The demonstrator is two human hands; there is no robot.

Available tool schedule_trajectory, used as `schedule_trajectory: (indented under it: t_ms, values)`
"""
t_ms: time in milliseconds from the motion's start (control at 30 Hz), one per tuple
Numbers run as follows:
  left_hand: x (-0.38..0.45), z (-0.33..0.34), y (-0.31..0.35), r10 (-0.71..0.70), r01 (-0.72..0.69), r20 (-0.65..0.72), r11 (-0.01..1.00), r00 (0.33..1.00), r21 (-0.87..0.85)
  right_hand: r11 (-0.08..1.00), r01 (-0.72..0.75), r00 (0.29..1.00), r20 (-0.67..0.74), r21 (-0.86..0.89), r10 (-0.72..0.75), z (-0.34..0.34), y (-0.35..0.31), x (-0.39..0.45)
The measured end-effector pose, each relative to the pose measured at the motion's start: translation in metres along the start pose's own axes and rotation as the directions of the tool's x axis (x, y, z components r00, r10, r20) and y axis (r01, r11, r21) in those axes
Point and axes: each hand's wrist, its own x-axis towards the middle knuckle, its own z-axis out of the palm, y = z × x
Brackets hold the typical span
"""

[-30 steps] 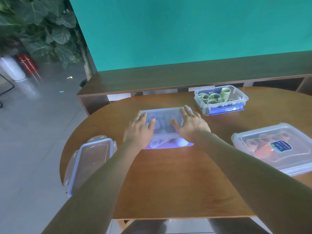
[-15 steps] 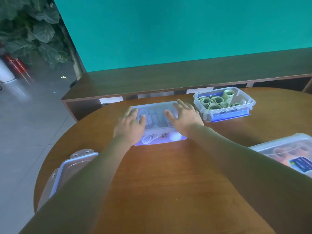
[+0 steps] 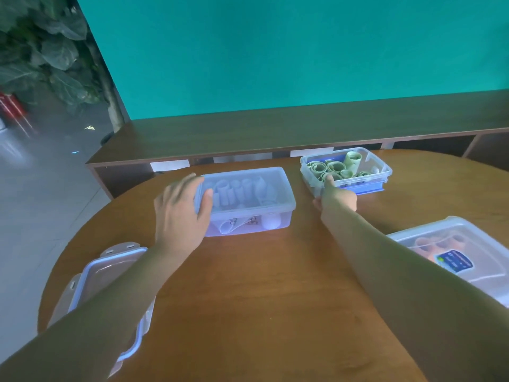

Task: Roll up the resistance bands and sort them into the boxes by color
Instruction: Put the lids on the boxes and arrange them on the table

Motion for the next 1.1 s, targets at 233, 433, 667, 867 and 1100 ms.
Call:
schedule_trajectory:
  t_ms: [233,433,667,867,1100]
  values:
    - [-0.013,-0.001,-0.001,0.042,-0.039,0.045,0.997,0.998,-0.067,0.997,0.042,0.998,-0.046,0.071,-0.039,0.007,-0.001,-0.006]
    - [-0.025,-0.007,0.008,0.041,-0.033,0.065,0.993,0.997,-0.115,0.999,0.004,1.0,0.006,0.045,-0.004,-0.013,-0.007,-0.025]
    - [-0.047,-0.053,0.025,0.091,-0.087,0.023,0.985,0.996,-0.146,0.953,0.152,0.954,0.29,-0.262,-0.073,-0.051,0.002,-0.071]
    - [-0.07,-0.095,0.046,0.101,-0.094,0.034,0.982,0.994,-0.162,0.644,0.384,0.922,0.311,-0.662,-0.231,-0.086,0.017,-0.111]
    - [-0.119,-0.112,0.053,0.032,-0.021,0.048,0.977,0.998,-0.211,0.878,0.206,0.946,0.318,-0.433,-0.065,-0.121,0.058,-0.165]
